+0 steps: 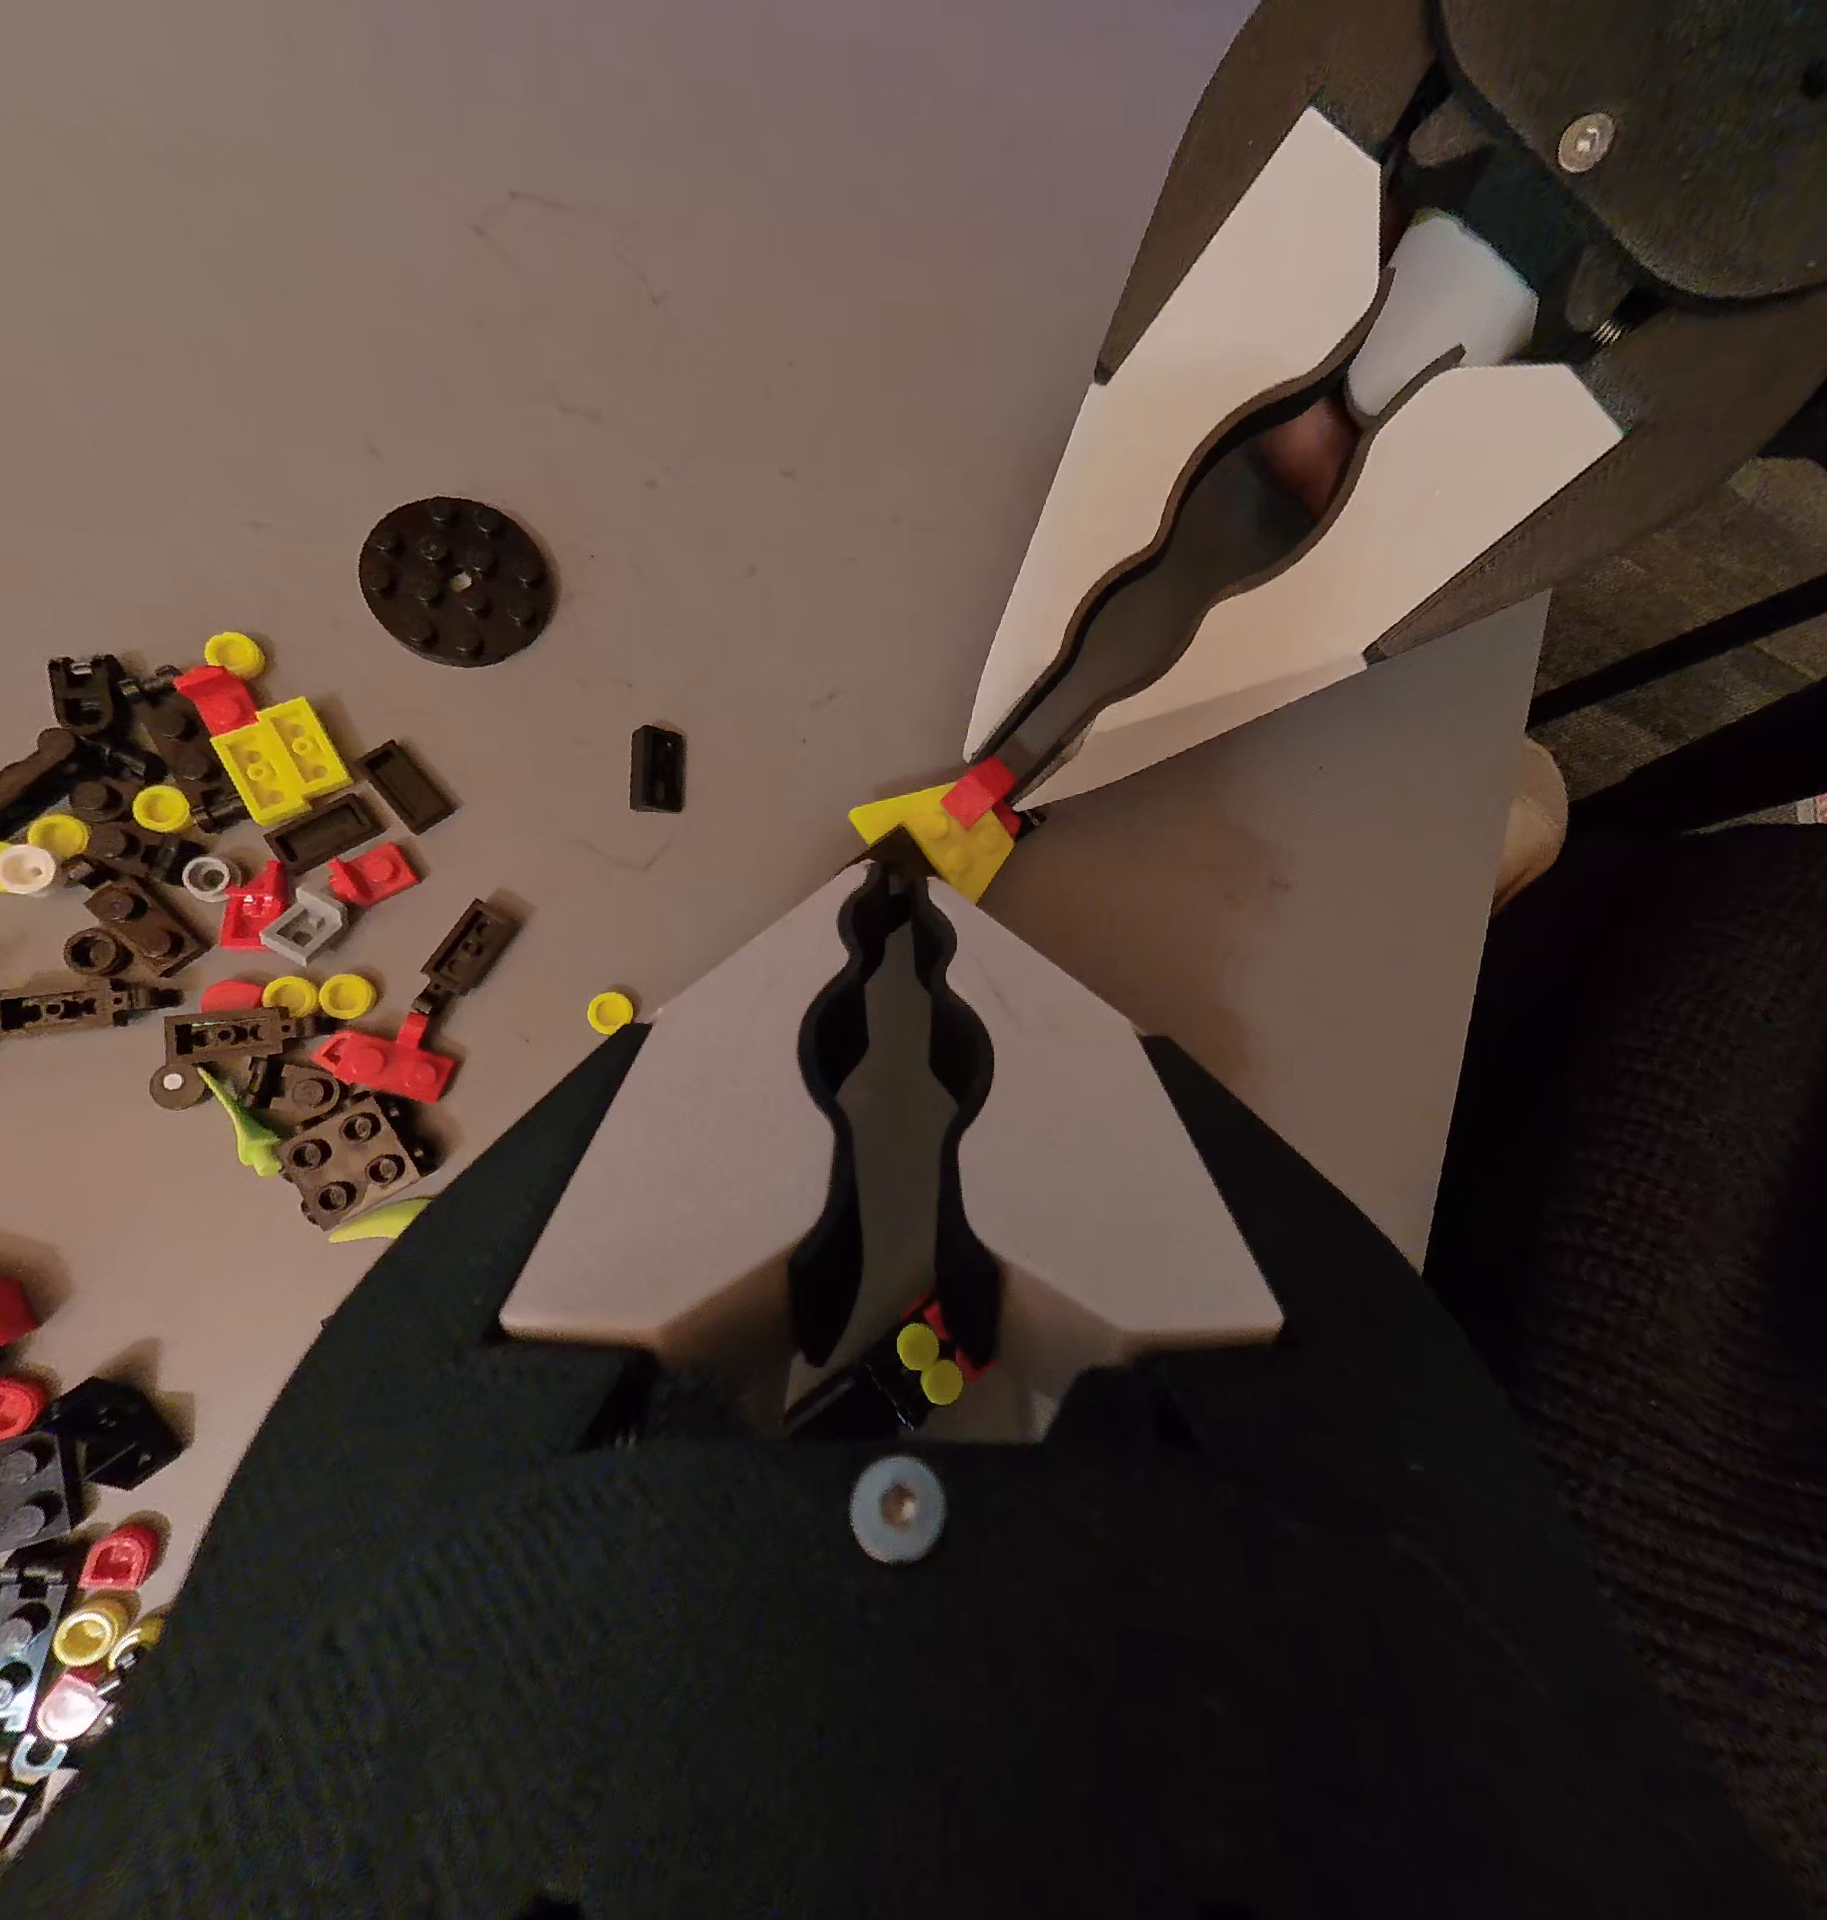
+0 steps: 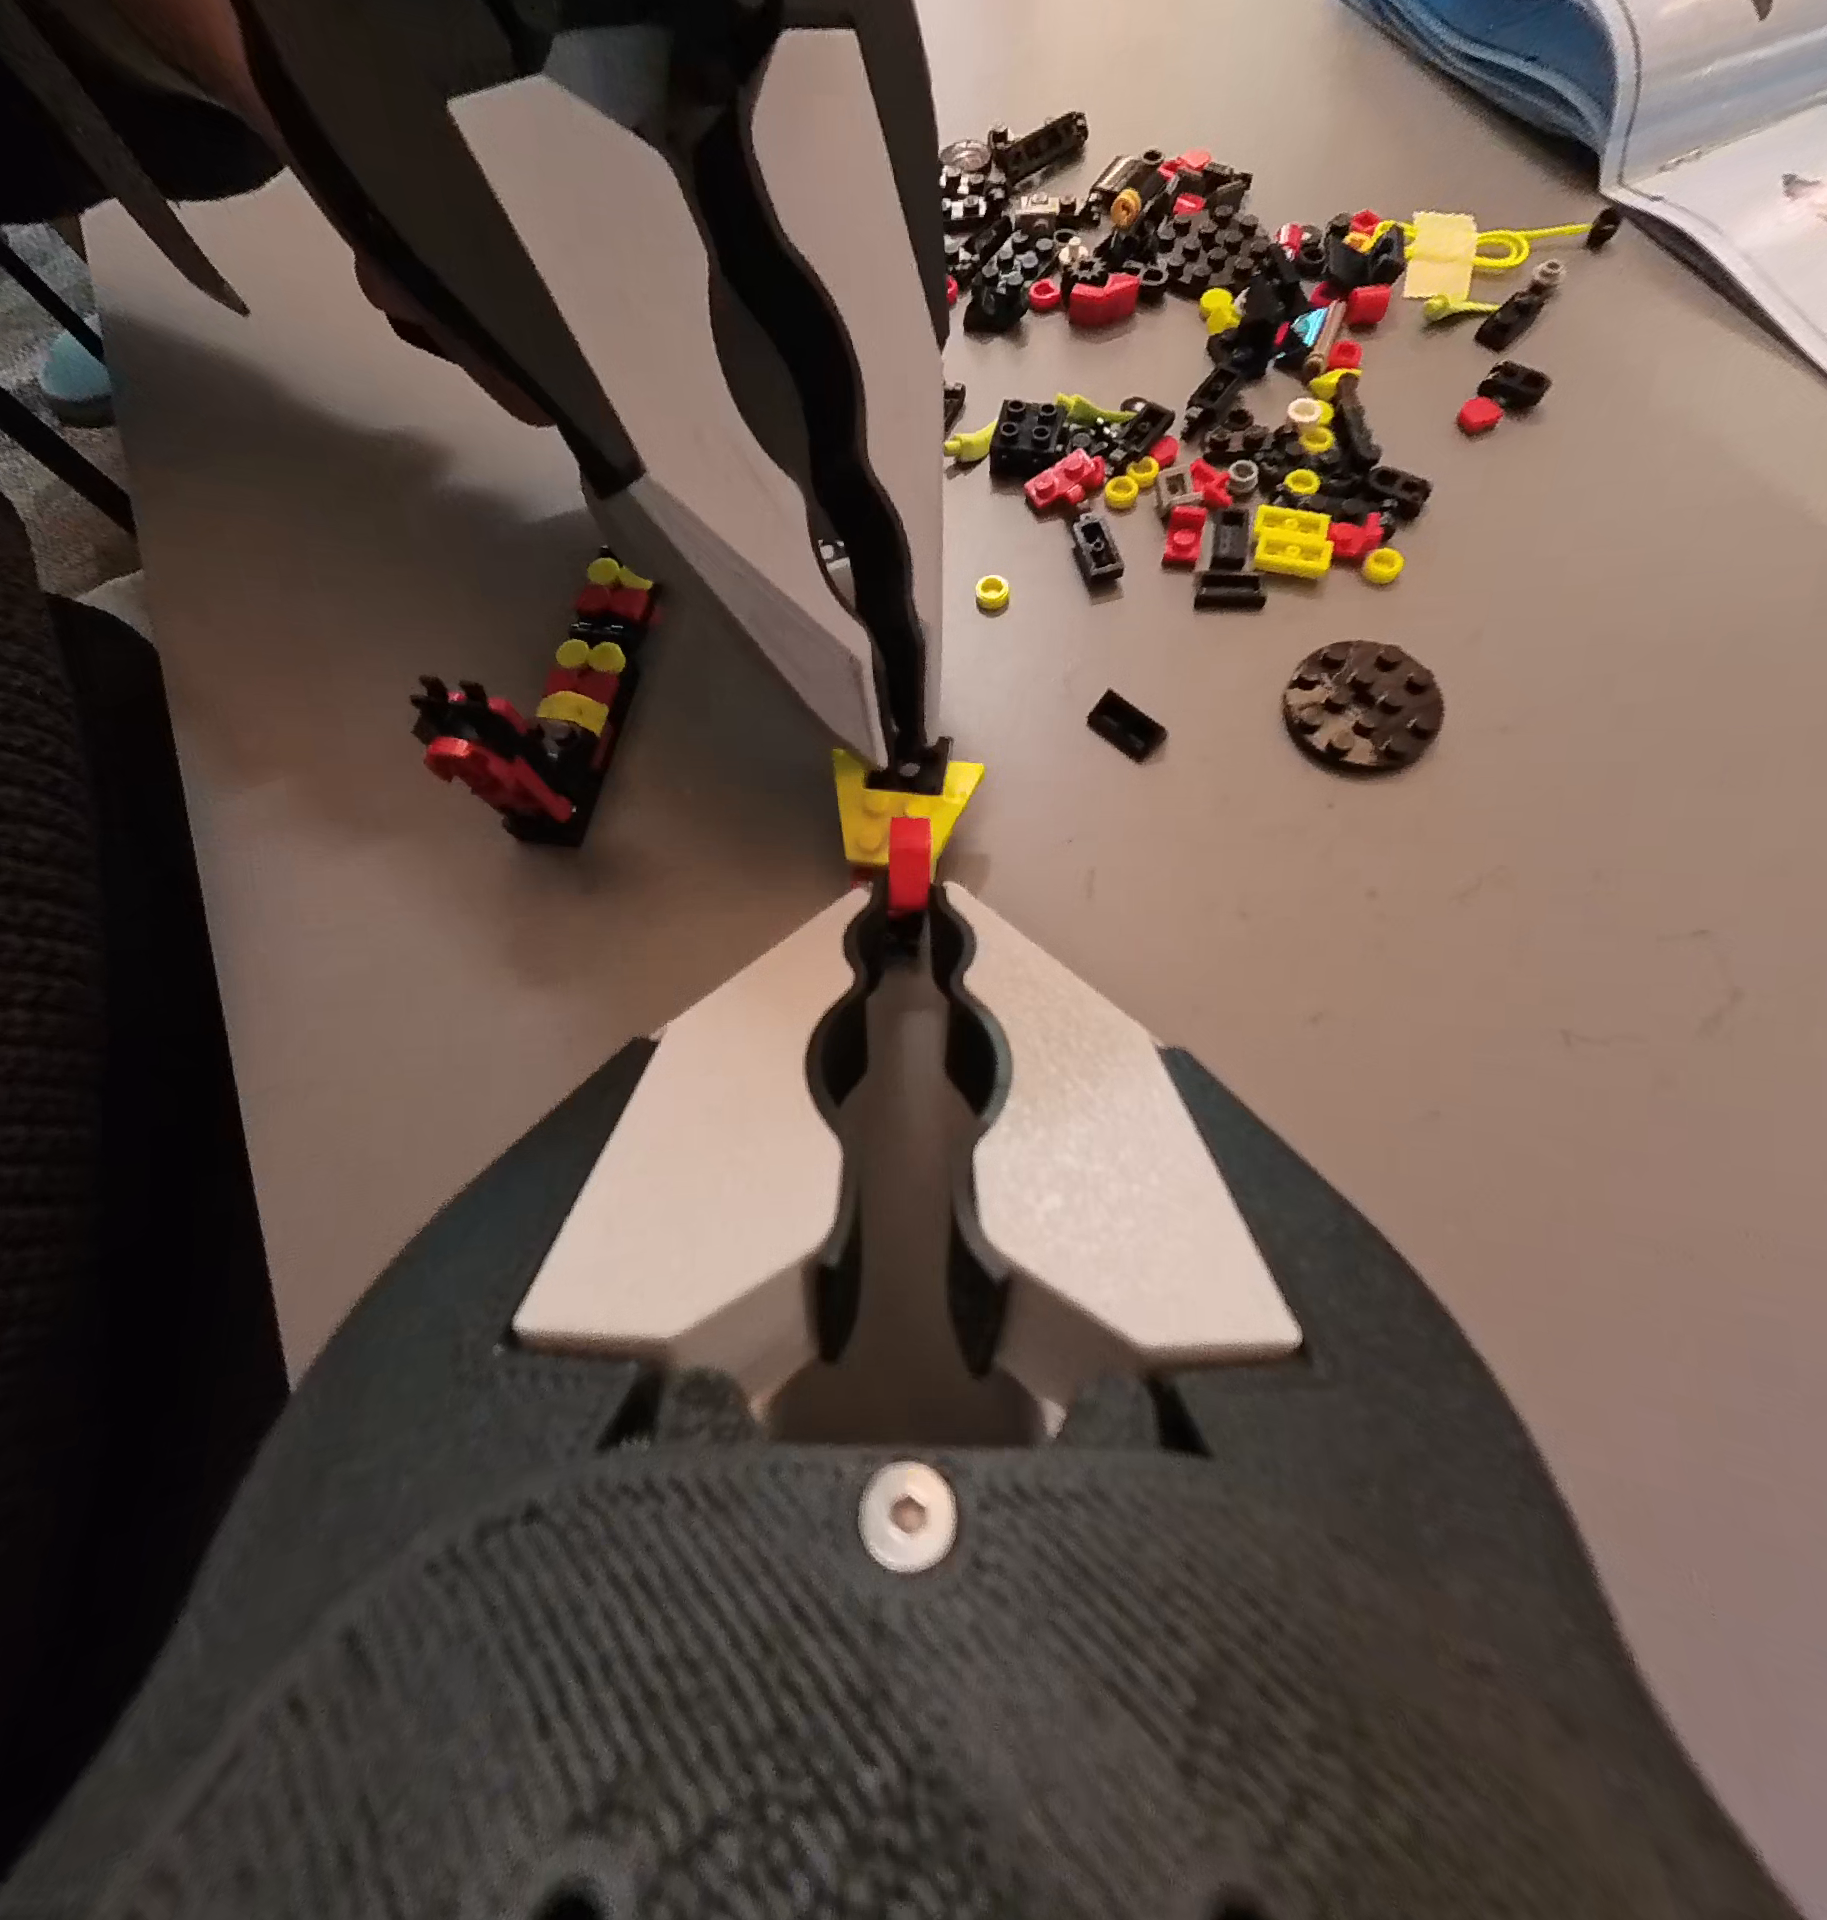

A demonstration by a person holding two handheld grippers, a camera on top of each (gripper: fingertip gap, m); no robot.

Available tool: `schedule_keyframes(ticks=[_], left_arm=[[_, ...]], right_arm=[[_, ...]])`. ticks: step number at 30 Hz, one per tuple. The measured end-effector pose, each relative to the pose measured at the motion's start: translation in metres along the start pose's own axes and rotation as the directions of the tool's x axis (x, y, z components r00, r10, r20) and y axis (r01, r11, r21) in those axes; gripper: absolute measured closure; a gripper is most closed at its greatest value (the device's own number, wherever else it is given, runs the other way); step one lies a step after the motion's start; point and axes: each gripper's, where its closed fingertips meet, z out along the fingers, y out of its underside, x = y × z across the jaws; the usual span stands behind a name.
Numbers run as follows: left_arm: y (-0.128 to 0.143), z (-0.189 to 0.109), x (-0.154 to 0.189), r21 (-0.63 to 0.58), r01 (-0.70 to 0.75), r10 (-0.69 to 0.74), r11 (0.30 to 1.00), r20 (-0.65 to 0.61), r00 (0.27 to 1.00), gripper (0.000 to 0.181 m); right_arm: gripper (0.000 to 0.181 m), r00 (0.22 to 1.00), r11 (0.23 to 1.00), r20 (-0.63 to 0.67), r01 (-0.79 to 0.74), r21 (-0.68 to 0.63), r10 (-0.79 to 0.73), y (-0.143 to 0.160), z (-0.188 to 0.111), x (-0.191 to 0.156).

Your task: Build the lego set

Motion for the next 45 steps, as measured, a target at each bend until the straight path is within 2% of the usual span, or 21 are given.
schedule_keyframes(ticks=[1, 13, 18, 38, 45], left_arm=[[0.000, 0.000, 0.000, -0.001, 0.000, 0.000, 1.000, 0.000, 1.000, 0.179], [0.000, 0.000, 0.002, -0.001, -0.001, 0.001, 1.000, -0.003, 1.000, 0.179], [-0.001, 0.000, 0.004, 0.002, -0.003, 0.003, 1.000, -0.009, 1.000, 0.179], [0.000, 0.003, 0.004, -0.007, -0.003, 0.003, 1.000, -0.007, 1.000, 0.181], [-0.001, 0.003, 0.005, -0.006, -0.001, 0.001, 1.000, -0.011, 1.000, 0.181]], right_arm=[[0.174, 1.000, 1.000, -0.001, 0.003, -0.003, -0.003, 0.000, 0.000, 0.000], [0.165, 1.000, 1.000, 0.013, -0.019, -0.009, 0.019, 0.001, -0.009, 0.001], [0.173, 0.999, 0.998, 0.011, -0.038, 0.049, 0.038, -0.011, -0.011, 0.001], [0.181, 1.000, 1.000, 0.001, -0.020, -0.005, 0.020, -0.005, 0.001, -0.001], [0.181, 0.996, 0.988, 0.004, -0.092, 0.122, 0.092, -0.026, -0.008, 0.005]])
